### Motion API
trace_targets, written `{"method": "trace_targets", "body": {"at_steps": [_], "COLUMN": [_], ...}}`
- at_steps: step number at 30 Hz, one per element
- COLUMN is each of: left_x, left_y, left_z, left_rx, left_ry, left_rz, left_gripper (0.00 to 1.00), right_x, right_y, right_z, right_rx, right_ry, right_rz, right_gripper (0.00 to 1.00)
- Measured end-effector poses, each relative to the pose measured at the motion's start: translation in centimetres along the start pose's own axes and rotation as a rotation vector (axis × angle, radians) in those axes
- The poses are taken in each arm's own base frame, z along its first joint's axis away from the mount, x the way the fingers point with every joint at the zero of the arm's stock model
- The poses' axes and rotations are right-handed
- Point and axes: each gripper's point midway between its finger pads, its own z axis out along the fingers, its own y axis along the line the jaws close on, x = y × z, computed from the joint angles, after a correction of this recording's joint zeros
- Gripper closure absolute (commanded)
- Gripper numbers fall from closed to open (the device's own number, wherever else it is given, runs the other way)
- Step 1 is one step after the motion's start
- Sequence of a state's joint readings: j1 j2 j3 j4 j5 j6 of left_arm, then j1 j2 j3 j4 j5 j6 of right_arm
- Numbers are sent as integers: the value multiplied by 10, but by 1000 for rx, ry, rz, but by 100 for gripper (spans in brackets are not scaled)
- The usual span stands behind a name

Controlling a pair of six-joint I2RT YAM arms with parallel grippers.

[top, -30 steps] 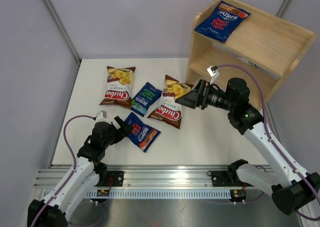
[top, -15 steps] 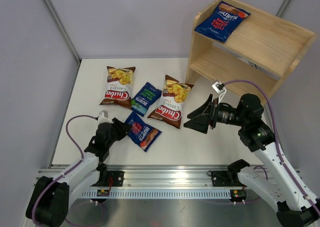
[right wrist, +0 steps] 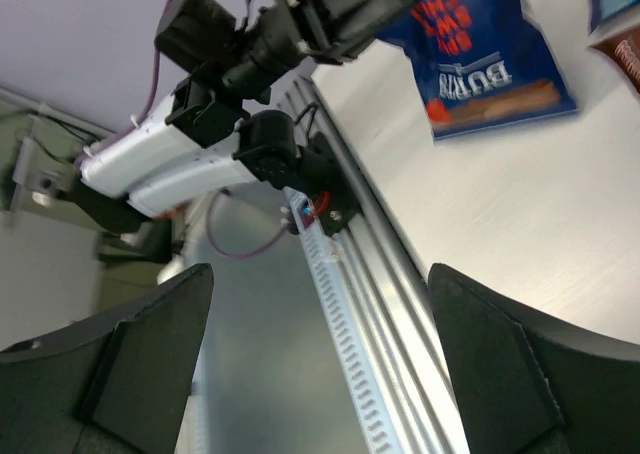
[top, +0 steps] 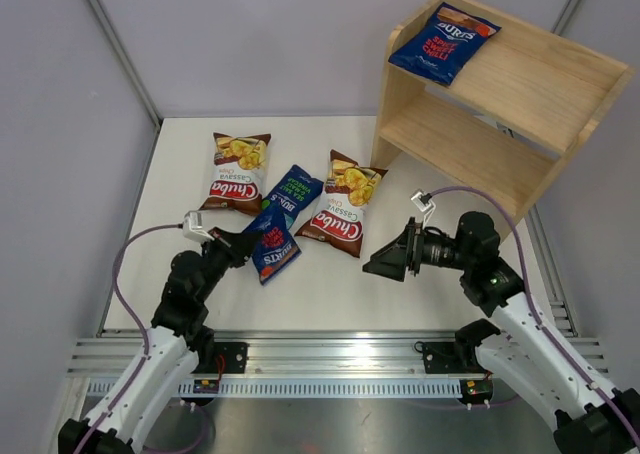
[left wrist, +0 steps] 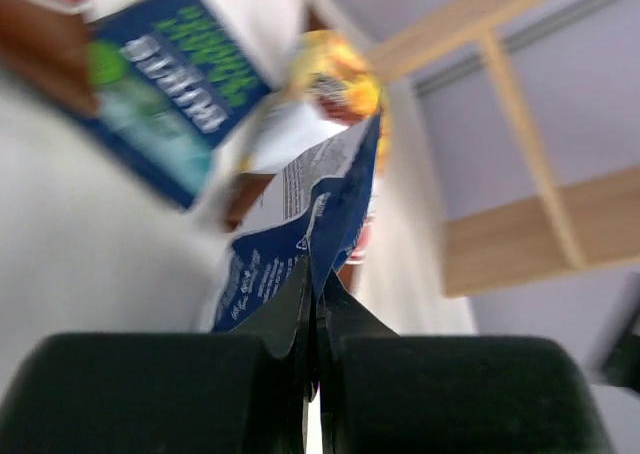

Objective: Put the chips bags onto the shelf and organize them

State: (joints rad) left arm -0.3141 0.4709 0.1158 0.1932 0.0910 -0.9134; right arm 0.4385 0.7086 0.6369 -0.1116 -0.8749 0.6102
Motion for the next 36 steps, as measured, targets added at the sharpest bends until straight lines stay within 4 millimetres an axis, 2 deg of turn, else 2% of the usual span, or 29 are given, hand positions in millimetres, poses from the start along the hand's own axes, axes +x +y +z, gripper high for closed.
{"method": "trace_targets", "body": {"at_steps": [6,8,10,13,17,20,24,28,36], "left_x": [-44,-53,-59,-62,-64,-72,-83,-86,-76], "left_y": [-102,-125,-143,-159,-183,-207,-230,-241,-256], "left_z": [-18,-22,-24,-27,-36,-49,-67,-76,-81], "left_rx": [256,305,345,377,431,494,568,602,634], "left_ry": [-3,11,29,60,90,90,73,84,154], "left_rz": [-45,-90,-151,-259,-378,-445,-520,-595,-694], "left_gripper": [100,100,100,100,100,100,100,100,100], "right_x": [50,64,64,47,16,5,-10,-18,-21], "right_y": [-57,-60,-47,-34,-30,-22,-10,1,22], "right_z": [26,40,54,66,77,86,94,98,116], "right_rx": [7,5,-39,-95,-121,-142,-188,-231,-296], "right_ry": [-15,3,-8,-98,-252,-315,-377,-409,-383], "right_rz": [265,297,262,204,171,161,146,129,119], "right_gripper": [0,1,0,1,1,1,2,5,7]}}
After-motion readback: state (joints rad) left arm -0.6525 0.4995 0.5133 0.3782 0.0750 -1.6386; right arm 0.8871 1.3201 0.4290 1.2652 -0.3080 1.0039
